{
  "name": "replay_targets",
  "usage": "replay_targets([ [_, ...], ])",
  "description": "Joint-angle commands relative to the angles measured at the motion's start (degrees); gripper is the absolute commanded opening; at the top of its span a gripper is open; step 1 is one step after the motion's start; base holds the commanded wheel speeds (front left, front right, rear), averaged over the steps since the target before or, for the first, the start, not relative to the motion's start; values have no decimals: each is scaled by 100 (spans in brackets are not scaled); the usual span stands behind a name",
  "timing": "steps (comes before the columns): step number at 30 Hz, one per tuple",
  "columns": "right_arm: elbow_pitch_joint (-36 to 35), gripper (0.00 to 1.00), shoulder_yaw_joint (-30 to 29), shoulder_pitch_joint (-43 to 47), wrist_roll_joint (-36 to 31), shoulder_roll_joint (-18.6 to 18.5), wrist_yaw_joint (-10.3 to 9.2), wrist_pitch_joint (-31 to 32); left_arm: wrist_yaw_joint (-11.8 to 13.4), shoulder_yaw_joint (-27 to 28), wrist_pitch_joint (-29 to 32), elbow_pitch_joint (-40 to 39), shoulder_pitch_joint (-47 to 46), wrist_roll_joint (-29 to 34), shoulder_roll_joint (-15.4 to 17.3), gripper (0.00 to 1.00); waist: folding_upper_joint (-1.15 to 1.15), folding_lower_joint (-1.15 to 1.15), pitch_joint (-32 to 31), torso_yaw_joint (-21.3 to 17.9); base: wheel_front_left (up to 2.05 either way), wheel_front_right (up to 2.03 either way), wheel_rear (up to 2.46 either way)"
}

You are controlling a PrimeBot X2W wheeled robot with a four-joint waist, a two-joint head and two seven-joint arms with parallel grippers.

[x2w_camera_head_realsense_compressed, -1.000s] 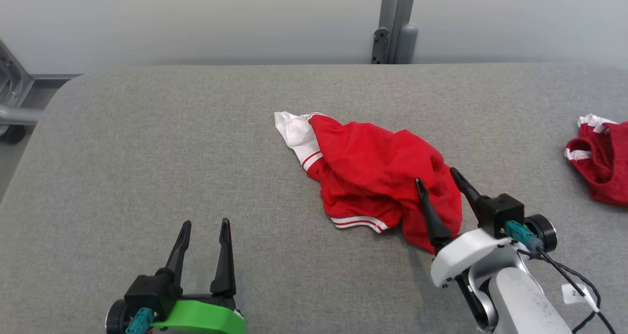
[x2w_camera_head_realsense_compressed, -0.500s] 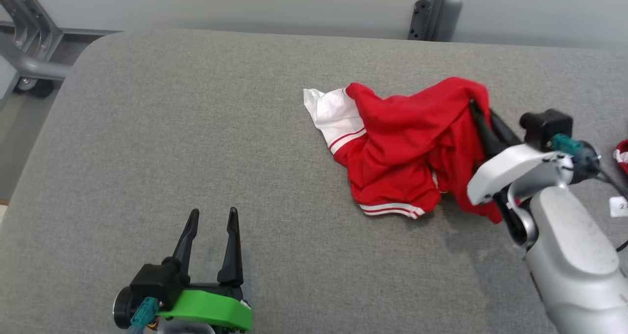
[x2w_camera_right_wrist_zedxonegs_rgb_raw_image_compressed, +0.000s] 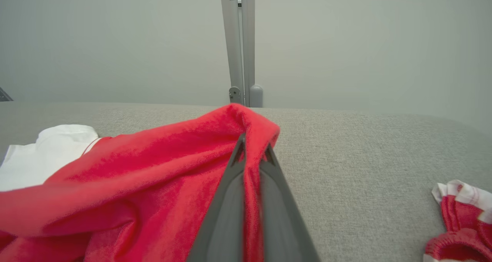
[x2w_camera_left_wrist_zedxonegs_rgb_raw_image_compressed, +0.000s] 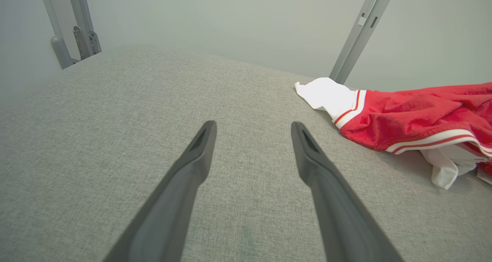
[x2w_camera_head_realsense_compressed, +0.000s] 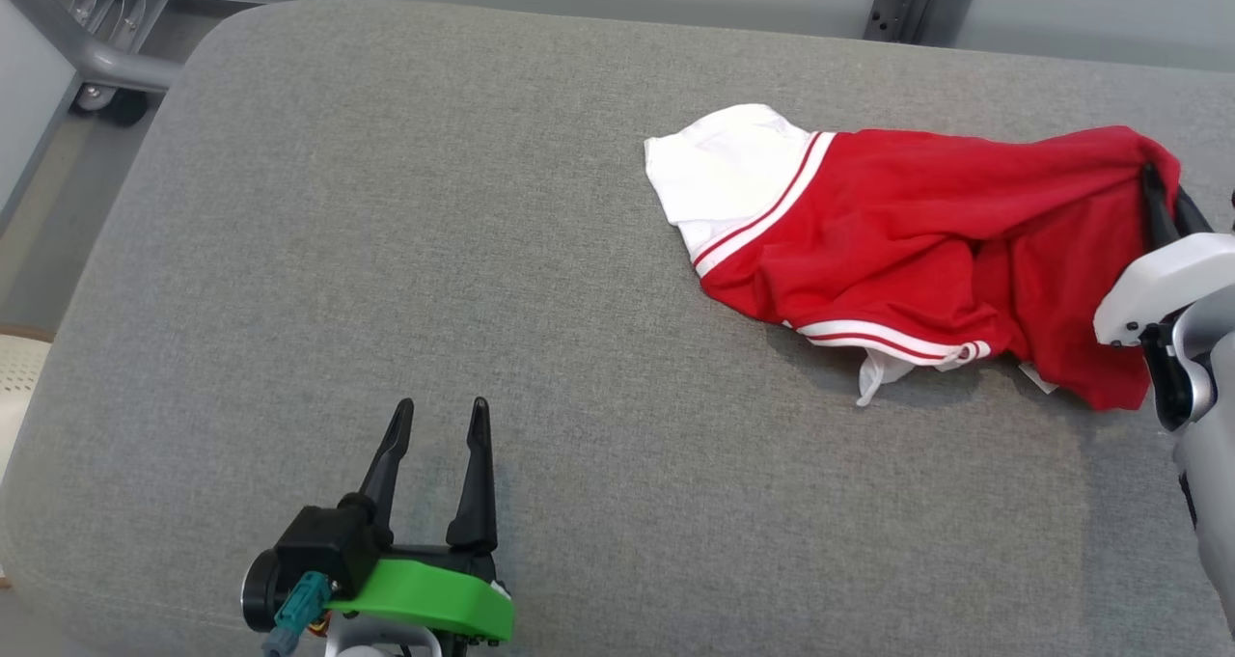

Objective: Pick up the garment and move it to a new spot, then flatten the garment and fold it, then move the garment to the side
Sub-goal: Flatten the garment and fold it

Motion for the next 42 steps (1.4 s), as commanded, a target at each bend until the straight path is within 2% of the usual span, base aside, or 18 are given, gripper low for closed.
replay_targets([
  [1,131,0,-92,-67,-37,-69,-8,-118,11,11,-3,13,-69,73,-4,100,0,0,-16,-64,0,0,0],
  [2,227,29,-154,-68,-43,-91,-8,-177,1,8,-4,23,-62,83,-4,100,0,0,-28,-98,0,0,0],
  [3,310,69,-178,-68,-62,-95,-8,-231,-6,12,-4,29,-51,100,-4,100,0,0,-48,-141,0,0,0],
  [4,355,100,-180,-64,-72,-88,-8,-286,-15,9,-3,39,-38,126,-4,100,0,0,-70,-187,0,0,0],
  [8,337,100,-59,74,-20,-70,-8,-419,-42,31,-3,73,28,141,-2,100,0,0,-187,-395,0,0,0],
  [12,-16,100,223,260,77,-48,-8,-481,-67,65,-3,107,101,194,-1,100,0,0,-353,-635,0,0,0],
  [15,-545,100,663,554,232,29,-7,-501,-85,78,-3,119,160,228,-1,100,0,0,-482,-795,0,0,0],
  [20,-1611,100,1503,1281,598,-44,-7,-493,-76,72,-3,140,218,222,-1,100,0,0,-642,-959,0,0,0],
  [26,-2336,100,2253,2109,740,-177,-8,-458,-65,89,-3,117,251,212,-1,100,0,0,-683,-1005,0,0,0],
  [30,-2330,100,2605,2199,554,-317,-8,-419,-92,96,-3,77,224,238,0,100,0,0,-618,-988,0,0,0],
  [34,-2083,100,2984,1830,-54,-470,-8,-440,-107,88,-3,71,133,260,0,100,0,0,-501,-948,0,0,0],
  [39,-1549,100,3142,1343,-612,-386,-8,-467,-111,59,-3,94,20,263,0,100,0,0,-345,-826,0,0,0],
  [42,-1152,100,3231,1139,-728,-309,-8,-480,-104,55,-3,102,-18,235,0,100,0,0,-279,-724,0,0,0],
])
